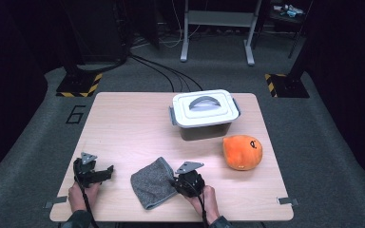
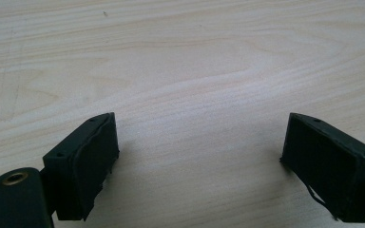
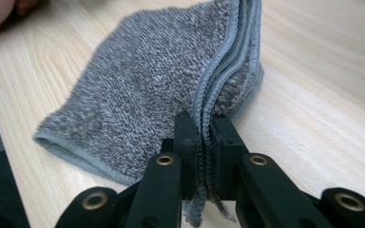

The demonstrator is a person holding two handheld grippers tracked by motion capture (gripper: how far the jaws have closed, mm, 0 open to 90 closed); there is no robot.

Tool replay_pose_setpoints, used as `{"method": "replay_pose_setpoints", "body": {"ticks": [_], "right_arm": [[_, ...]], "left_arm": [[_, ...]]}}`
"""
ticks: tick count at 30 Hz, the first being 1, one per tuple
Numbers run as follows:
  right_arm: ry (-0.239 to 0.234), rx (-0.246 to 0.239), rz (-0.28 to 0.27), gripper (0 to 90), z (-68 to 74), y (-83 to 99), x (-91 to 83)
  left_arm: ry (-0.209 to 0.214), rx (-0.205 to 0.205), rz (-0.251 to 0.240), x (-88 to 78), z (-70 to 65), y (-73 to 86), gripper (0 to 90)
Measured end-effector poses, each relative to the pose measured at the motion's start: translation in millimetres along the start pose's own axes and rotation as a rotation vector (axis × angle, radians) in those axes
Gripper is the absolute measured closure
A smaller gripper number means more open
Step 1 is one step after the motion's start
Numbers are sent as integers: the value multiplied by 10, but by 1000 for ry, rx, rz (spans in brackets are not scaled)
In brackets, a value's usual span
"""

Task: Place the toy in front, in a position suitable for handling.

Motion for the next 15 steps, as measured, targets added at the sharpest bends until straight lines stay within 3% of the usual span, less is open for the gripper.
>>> {"method": "replay_pose_setpoints", "body": {"ticks": [9, 10, 12, 13, 14, 15], "right_arm": [[84, 38, 8, 794, -252, 185, -443], [92, 46, 14, 748, -281, 215, -462], [116, 70, 44, 582, -370, 306, -483], [121, 68, 47, 513, -394, 325, -487], [139, 77, 56, 385, -414, 339, -492], [153, 74, 46, 328, -429, 322, -503]], "left_arm": [[1, -1, -2, 0, -2, 0, 115], [2, 0, 1, -2, -3, 1, 115], [3, 0, 3, -3, -3, 2, 115], [3, 0, 3, -4, -2, 2, 115], [1, -1, -1, 0, -2, 0, 115], [1, -1, -1, 0, -2, 1, 115]]}}
Point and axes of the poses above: each handheld gripper's, and its own axes: x roughly forward along the jaws, y roughly out of its underside, z roughly to its left, the point moved 8 cm from there along x, roughly forward along the jaws, and after that the axes turned 4 degrees about -y, right-handed, at the moved point
